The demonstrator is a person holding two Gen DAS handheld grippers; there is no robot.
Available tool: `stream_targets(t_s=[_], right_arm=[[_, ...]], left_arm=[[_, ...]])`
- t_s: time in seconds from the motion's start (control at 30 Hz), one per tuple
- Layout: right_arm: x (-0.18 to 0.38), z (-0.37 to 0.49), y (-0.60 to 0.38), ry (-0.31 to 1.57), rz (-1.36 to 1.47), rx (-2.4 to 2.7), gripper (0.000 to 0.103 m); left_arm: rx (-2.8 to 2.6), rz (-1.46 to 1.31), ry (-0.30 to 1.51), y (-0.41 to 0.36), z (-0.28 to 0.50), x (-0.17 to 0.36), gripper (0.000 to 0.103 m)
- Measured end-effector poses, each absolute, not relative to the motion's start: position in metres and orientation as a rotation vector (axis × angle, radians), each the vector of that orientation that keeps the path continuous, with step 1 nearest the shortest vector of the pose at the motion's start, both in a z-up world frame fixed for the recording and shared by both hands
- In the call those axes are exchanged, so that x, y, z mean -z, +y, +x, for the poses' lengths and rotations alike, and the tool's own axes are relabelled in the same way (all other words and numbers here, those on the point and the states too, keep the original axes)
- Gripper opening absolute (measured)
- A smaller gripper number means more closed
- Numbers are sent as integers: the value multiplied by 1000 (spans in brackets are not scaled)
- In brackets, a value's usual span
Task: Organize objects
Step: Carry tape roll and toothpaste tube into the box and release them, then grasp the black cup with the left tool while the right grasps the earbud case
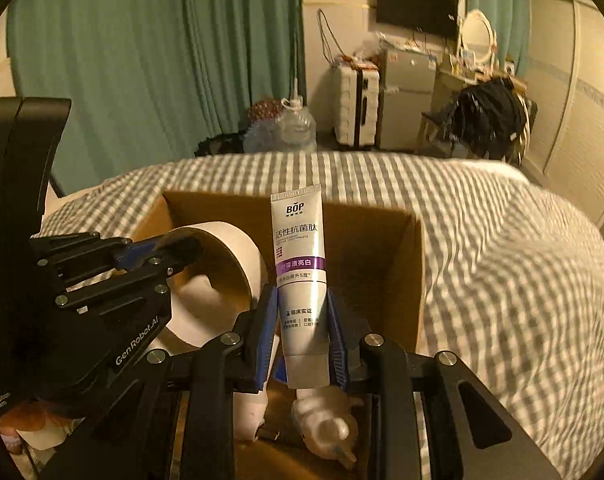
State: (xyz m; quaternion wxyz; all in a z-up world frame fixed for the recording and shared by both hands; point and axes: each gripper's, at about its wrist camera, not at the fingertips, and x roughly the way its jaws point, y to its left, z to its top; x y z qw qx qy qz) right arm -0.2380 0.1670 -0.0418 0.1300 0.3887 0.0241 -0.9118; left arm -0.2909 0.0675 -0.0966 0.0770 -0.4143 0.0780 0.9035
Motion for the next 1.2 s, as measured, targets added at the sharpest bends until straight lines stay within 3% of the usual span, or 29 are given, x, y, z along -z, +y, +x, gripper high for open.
stream_targets(t_s=[0.17,0.27,0.33,0.37,0.4,0.43,0.67,0.73,0.93,1.03,1.2], right_arm=[[55,-234,179,-37,1162,2639,25],[54,-230,181,-61,1168,2654,25],[51,-226,182,-64,1166,2674,29],[49,-224,183,-69,1164,2683,39],[46,-221,184,-76,1160,2694,50],[41,-217,185,-84,1151,2711,53],[9,-194,182,-58,1109,2772,54],[-4,-184,181,-35,1085,2780,55],[-42,-141,181,24,1002,2831,65],[-49,-123,182,30,975,2849,73],[-37,-94,177,97,975,2848,74]], left_arm=[[-2671,-1266,273,75,-282,105,9],[-2641,-1290,275,75,-276,107,14],[-2611,-1302,262,74,-271,106,31],[-2606,-1303,258,72,-269,104,39],[-2602,-1303,255,71,-266,103,61],[-2596,-1294,256,70,-262,100,76],[-2626,-1216,240,55,-225,70,79],[-2651,-1182,203,47,-214,56,84],[-2702,-1090,130,26,-169,29,93],[-2719,-1077,136,23,-148,30,94],[-2727,-1121,177,21,-112,61,95]])
